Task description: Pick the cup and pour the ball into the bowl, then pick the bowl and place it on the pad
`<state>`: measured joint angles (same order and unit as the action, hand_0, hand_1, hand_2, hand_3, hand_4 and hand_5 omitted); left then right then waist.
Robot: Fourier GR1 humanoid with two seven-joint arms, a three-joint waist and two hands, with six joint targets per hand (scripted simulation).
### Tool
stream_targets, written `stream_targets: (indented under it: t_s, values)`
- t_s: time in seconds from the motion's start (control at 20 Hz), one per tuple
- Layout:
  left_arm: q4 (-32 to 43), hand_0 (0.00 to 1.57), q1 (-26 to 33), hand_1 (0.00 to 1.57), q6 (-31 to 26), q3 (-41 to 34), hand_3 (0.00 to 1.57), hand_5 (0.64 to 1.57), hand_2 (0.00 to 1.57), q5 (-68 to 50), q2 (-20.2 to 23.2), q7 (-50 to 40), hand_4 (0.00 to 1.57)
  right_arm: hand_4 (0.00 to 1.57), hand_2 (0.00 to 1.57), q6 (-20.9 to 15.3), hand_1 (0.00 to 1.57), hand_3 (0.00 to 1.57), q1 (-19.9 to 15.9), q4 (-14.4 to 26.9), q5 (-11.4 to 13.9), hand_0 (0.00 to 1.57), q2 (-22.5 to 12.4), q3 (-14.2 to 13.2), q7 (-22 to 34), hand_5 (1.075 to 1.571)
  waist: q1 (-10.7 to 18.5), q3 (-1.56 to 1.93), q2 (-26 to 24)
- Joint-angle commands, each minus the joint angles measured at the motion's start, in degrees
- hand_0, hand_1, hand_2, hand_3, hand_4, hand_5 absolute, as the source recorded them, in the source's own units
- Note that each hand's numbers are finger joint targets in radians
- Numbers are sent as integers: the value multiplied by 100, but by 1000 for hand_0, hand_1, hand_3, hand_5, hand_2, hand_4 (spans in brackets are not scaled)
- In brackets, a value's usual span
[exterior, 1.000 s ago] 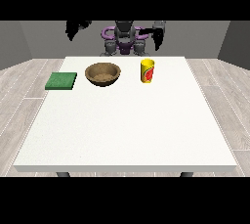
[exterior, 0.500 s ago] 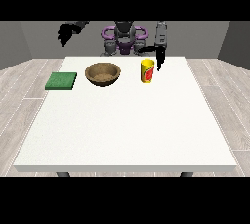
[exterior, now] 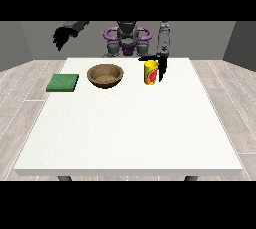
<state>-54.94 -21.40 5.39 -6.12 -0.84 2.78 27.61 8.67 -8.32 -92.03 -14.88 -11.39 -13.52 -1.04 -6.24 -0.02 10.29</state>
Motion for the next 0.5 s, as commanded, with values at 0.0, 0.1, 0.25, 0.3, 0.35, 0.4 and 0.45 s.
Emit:
stream_targets:
  t_s: [0.0, 0.1, 0.25, 0.3, 0.35, 0.4, 0.45]
  values:
    - [854, 0, -477, 0, 108, -362, 0, 1445, 0, -63, 155, 484, 253, 671, 0, 166, 0, 0, -29, 34, 10, 0, -20, 46, -215, 1562, -191, -1, 206]
    - [1203, 0, -269, 0, -74, -510, 0, 1535, 0, -182, 205, 1011, 645, 681, 0, 234, 0, 0, -23, -241, -206, 0, -168, -86, 42, 1566, -335, -3, 321]
    - [1327, 919, -396, 919, 399, -262, 1379, 1538, 1316, 270, 216, 1006, 1243, 662, 0, 364, 0, 0, -425, -36, -527, 0, -462, -400, 200, 1569, -314, -1, 395]
    - [1535, 1151, -316, 1151, 644, -367, 1571, 1475, 1571, 342, 269, 1279, 1309, 650, 0, 263, 0, 121, 14, -388, -243, 0, -148, -46, 82, 1568, -516, -2, 346]
    - [1591, 1226, -167, 1226, 1085, -230, 1571, 1481, 1571, 583, 48, 1481, 1336, 647, 0, 226, 0, 140, -161, -516, -395, 0, -201, -63, 371, 1569, -556, -4, 316]
    - [1668, 1252, -246, 1252, 1057, -350, 1571, 1491, 1571, 455, 43, 1554, 1328, 648, 0, 546, 0, 158, -403, -280, -739, 0, -657, -486, 368, 1569, -558, -3, 551]
    - [1855, 1265, -512, 1265, 1060, -532, 1571, 1483, 1571, 373, 208, 1700, 1335, 642, 0, 493, 0, 74, -221, -492, -570, 0, -482, -310, 206, 1568, -720, -4, 695]
